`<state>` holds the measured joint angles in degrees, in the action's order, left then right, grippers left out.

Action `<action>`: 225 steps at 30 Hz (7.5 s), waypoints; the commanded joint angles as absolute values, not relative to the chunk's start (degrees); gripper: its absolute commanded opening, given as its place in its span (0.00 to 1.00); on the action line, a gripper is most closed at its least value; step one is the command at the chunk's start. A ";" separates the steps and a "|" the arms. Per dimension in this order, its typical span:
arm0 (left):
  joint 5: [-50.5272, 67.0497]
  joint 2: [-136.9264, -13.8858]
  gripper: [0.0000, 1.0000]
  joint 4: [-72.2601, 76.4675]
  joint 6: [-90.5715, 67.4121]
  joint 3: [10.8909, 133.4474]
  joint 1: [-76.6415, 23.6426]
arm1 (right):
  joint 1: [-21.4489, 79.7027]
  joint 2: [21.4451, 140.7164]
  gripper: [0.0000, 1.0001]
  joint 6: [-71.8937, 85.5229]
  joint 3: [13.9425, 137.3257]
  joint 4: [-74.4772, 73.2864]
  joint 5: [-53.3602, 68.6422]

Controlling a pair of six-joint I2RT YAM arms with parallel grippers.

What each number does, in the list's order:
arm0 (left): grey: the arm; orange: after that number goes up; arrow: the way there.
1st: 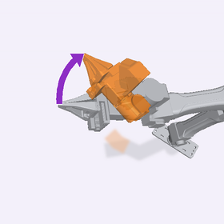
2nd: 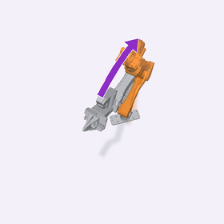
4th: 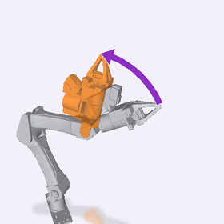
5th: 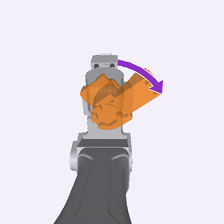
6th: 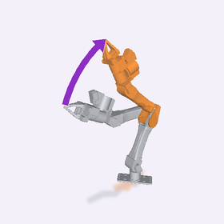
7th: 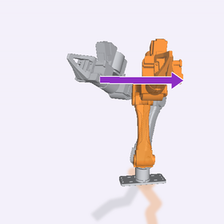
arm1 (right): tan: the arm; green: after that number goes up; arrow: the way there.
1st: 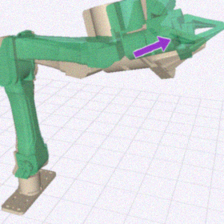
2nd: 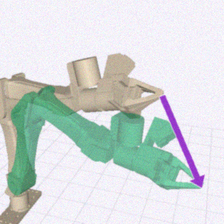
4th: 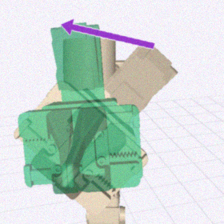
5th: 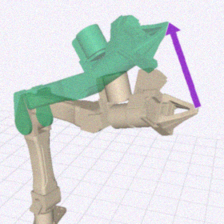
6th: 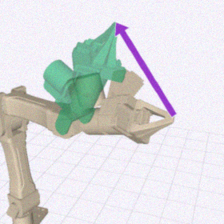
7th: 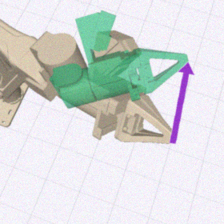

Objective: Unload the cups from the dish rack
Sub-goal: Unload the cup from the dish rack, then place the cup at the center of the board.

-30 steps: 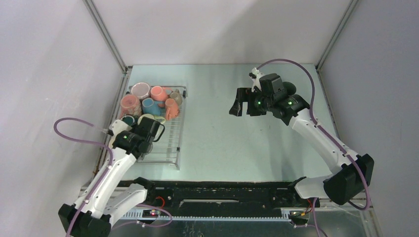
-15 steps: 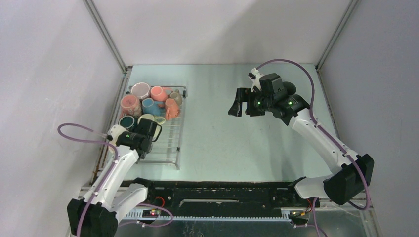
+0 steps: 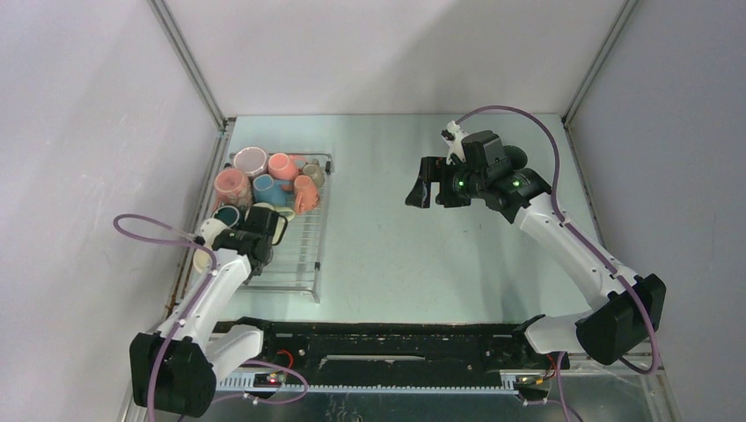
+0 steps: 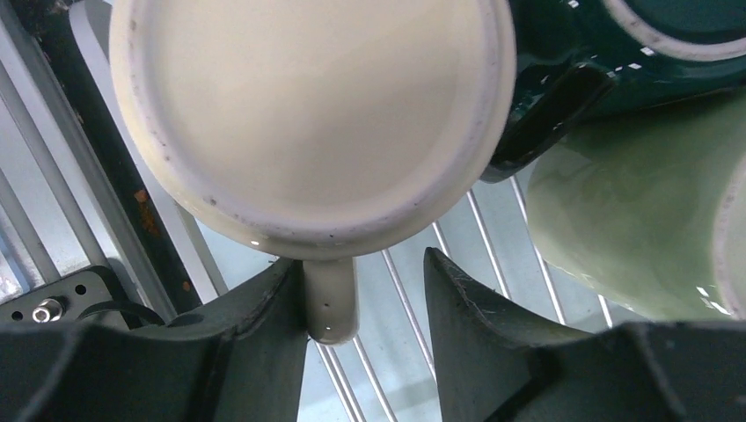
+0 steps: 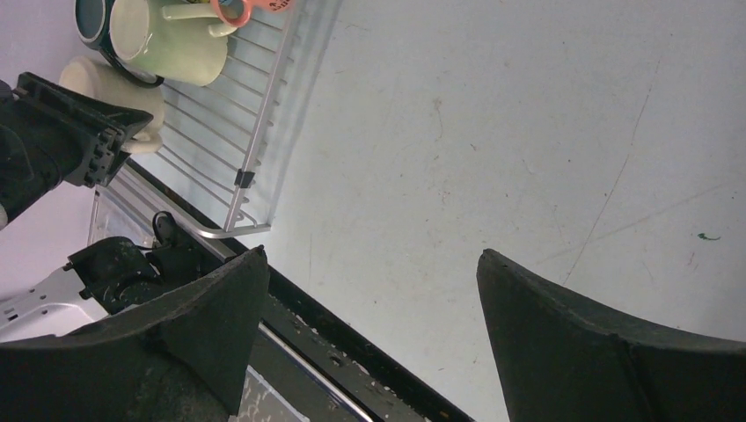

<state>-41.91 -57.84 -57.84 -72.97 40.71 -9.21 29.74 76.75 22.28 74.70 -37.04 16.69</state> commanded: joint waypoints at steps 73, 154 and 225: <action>-51.81 -46.34 0.00 -73.48 -71.86 62.45 -17.66 | 31.02 76.14 0.95 23.52 74.66 -34.59 17.05; 10.04 -72.91 0.00 -4.04 -78.29 68.19 -35.60 | 22.35 81.33 0.73 64.12 63.14 21.44 40.70; 11.97 -53.63 1.00 -31.51 -38.14 62.31 -36.28 | 20.22 136.14 0.00 -3.68 138.86 -50.13 5.79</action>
